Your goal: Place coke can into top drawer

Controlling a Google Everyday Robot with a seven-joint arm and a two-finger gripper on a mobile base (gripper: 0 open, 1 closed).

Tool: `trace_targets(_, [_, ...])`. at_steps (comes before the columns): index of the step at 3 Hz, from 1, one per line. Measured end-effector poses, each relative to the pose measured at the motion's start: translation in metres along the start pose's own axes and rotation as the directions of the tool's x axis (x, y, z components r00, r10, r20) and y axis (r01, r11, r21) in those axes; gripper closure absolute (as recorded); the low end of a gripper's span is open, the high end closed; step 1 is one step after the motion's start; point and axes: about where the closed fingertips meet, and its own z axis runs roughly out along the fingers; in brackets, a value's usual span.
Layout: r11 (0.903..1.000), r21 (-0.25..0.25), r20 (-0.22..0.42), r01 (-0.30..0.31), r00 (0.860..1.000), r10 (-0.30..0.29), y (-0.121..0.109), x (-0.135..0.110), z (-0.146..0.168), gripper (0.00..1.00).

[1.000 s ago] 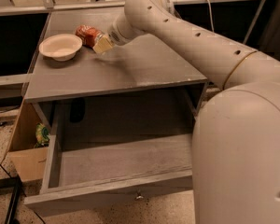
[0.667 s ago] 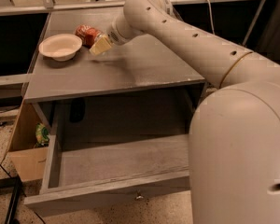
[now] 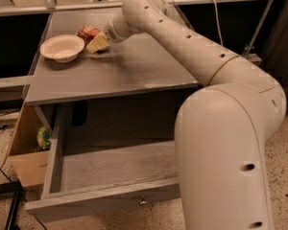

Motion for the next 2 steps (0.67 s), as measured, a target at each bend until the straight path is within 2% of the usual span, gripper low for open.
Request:
trace_targets(1, [1.0, -0.006, 0.002, -0.001, 1.0, 0.001, 0.0005, -0.0007, 0.003, 0.24])
trace_targets(2, [1.0, -0.008, 0.002, -0.002, 1.0, 0.002, 0.0009, -0.0006, 0.0038, 0.42])
